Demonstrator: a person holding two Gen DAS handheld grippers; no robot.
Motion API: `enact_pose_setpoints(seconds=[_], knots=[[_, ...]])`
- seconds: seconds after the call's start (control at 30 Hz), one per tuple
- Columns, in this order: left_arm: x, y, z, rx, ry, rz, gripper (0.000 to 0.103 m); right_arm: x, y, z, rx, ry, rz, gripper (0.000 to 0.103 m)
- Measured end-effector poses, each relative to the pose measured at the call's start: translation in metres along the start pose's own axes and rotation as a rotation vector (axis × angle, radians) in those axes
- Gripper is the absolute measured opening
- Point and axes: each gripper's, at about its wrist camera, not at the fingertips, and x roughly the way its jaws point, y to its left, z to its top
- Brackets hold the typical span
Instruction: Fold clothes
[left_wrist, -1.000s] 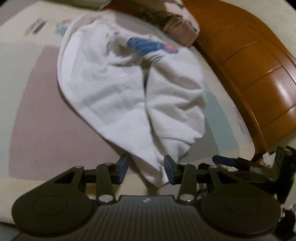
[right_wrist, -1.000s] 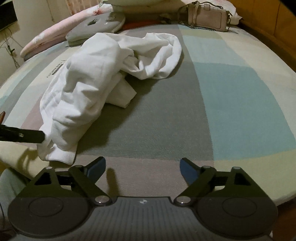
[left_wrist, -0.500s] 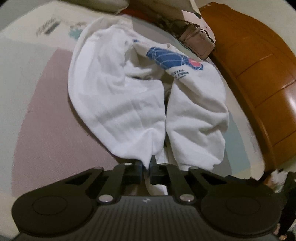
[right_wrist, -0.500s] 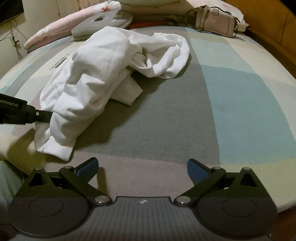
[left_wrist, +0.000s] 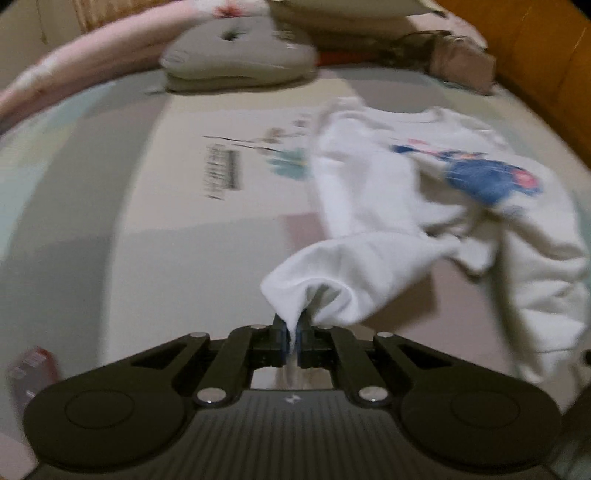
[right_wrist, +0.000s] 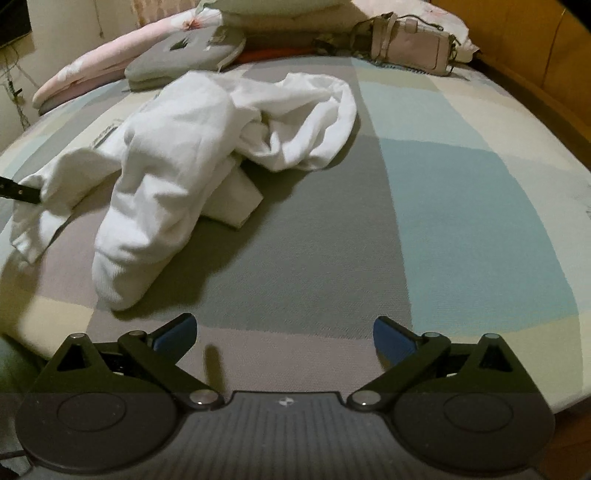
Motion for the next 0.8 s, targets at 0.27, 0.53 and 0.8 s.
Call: enact_pose_setpoints(seconds=[0.27,0.53,0.8], knots=[[0.013,0.044,0.030,0.113,0.034,0.211,0.002,-0.008,0.007,0.019,-0.026,-0.047,-0.024,0.103],[0.035,0.093,0.062,0.098,0.052,0.387,0.002,-0.005,0.011,0.029,-0.040,-0.054,-0.039,0.103],[0.057,0.149,0.090,-0.010,0.077,0.468,0.003,0.003,0.006,0.042,-0.032,-0.050,-0.086,0.103]])
